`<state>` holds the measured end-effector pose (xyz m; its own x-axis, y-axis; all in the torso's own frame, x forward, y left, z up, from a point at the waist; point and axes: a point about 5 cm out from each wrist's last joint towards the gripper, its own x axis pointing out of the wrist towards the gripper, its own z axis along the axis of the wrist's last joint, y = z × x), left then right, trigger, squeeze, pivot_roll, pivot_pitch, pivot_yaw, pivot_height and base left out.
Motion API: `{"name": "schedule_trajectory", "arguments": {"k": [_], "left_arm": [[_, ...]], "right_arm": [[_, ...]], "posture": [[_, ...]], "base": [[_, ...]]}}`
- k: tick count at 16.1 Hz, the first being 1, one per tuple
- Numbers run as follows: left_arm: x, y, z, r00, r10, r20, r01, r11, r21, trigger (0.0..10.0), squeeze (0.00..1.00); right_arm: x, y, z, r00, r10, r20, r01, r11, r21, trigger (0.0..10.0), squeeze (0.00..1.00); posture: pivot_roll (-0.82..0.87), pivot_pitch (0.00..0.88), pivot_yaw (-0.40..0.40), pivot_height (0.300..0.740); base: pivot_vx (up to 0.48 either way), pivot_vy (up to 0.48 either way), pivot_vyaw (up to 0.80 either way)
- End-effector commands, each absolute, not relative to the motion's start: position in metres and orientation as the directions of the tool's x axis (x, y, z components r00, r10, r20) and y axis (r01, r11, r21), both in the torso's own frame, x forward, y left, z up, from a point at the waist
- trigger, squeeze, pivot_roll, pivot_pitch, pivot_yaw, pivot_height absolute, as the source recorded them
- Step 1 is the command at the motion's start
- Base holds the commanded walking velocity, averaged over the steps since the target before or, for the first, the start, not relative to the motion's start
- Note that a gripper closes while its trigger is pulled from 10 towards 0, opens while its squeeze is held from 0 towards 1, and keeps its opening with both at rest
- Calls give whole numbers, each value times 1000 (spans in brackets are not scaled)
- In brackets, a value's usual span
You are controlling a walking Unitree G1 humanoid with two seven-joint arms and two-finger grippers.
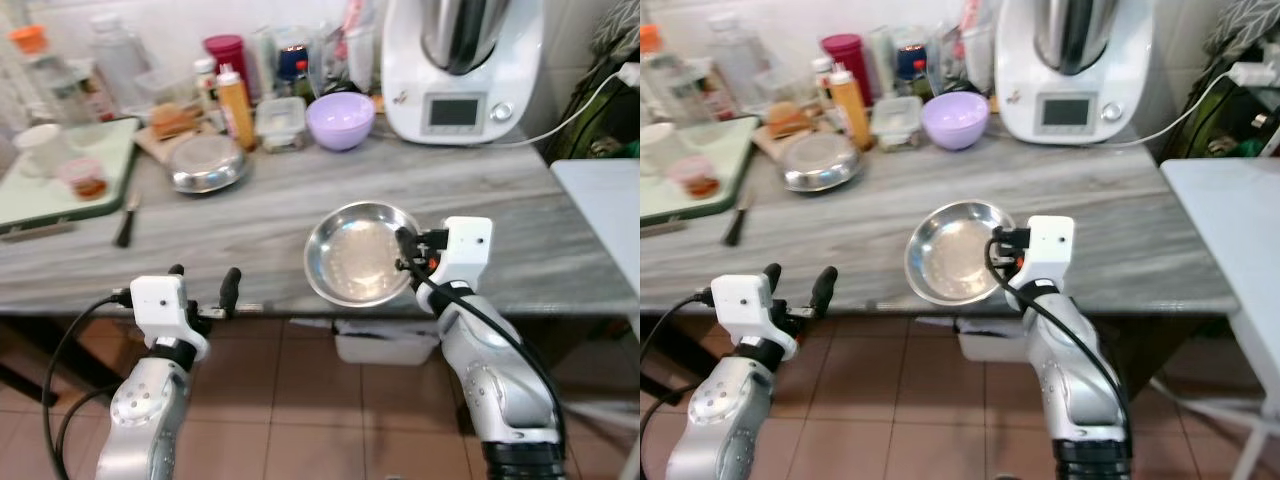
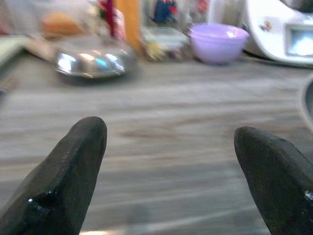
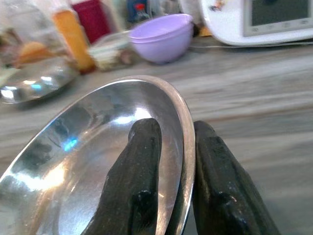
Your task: Setting the table
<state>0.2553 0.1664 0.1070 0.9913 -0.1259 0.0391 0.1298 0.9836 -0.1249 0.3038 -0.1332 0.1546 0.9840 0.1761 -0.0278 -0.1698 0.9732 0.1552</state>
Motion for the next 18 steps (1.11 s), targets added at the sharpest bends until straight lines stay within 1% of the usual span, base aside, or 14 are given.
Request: {"name": "schedule_trajectory", "arguments": {"k": [1,5,9,11,16,17,18], "left_arm": [[253,173,107,992,-120,33,122,988,-96,10000,0],[247,172,103,990,-143,13,143,985,-93,10000,0],[241,171,98,980,-197,-18,195,977,-85,10000,0],[237,165,97,958,-285,-38,281,956,-90,10000,0],[229,161,94,921,-383,-76,378,923,-78,10000,0],[227,158,94,895,-436,-91,429,899,-88,10000,0],[226,158,95,888,-450,-94,443,892,-90,10000,0]], "right_arm": [[304,-129,159,982,188,-7,-184,969,165,10000,0],[305,-128,159,982,189,-7,-186,969,162,10000,0],[310,-130,162,984,177,2,-175,971,162,10000,0],[314,-130,163,985,173,7,-172,972,161,10000,0],[323,-129,164,986,168,13,-168,973,158,10000,0],[327,-127,161,985,171,3,-169,972,166,10000,0],[328,-127,160,985,171,-1,-169,971,169,10000,0]], "posture": [[-120,80,71,740],[-117,79,69,740],[-114,83,69,740],[-112,87,70,740],[-108,99,77,740],[-106,105,79,740],[-106,105,79,740]], "base": [[0,0,0],[0,0,0],[0,0,0],[0,0,0],[0,0,0],[0,0,0],[0,0,0]]}}
